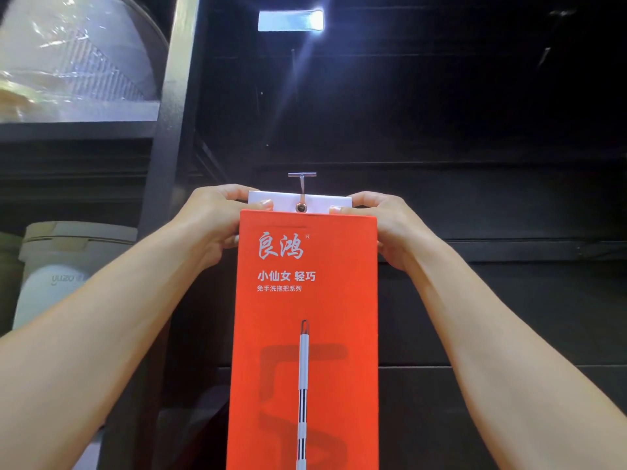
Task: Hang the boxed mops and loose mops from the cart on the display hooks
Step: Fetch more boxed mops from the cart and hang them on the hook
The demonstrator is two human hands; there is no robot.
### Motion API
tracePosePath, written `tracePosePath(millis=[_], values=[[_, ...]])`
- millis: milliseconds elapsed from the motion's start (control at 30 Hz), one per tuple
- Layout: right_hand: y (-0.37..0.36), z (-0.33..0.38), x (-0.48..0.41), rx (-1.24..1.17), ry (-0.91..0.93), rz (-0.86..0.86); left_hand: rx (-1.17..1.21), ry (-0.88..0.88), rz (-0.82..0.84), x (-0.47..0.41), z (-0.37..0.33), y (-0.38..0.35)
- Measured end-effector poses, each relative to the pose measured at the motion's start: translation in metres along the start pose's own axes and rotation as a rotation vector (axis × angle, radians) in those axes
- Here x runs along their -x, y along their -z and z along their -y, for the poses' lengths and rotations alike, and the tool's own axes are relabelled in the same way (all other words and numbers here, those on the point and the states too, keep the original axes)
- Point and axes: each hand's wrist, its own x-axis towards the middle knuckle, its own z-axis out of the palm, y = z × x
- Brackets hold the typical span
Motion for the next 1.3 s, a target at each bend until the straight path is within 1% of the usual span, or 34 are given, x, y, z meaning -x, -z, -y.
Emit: tracePosePath(millis=[233,367,767,1000,1167,1300], values=[[0.003,-0.008,-0.006,0.002,-0.011,0.008,0.002,0.001,0.009,-0.006,0.009,-0.004],[0.005,-0.016,-0.012,-0.007,-0.017,0.024,-0.045,-0.003,-0.007,-0.010,0.015,-0.006],[0.005,-0.063,-0.047,-0.012,-0.066,0.057,-0.110,0.011,-0.026,-0.033,0.051,-0.021],[0.003,-0.079,-0.064,0.008,-0.077,0.029,-0.140,0.027,-0.007,-0.055,0.073,-0.026],[0.005,-0.086,-0.073,0.089,-0.058,-0.014,-0.135,0.056,0.011,-0.065,0.088,-0.029],[0.005,-0.086,-0.075,0.098,-0.078,-0.017,-0.133,0.062,0.009,-0.069,0.093,-0.029]])
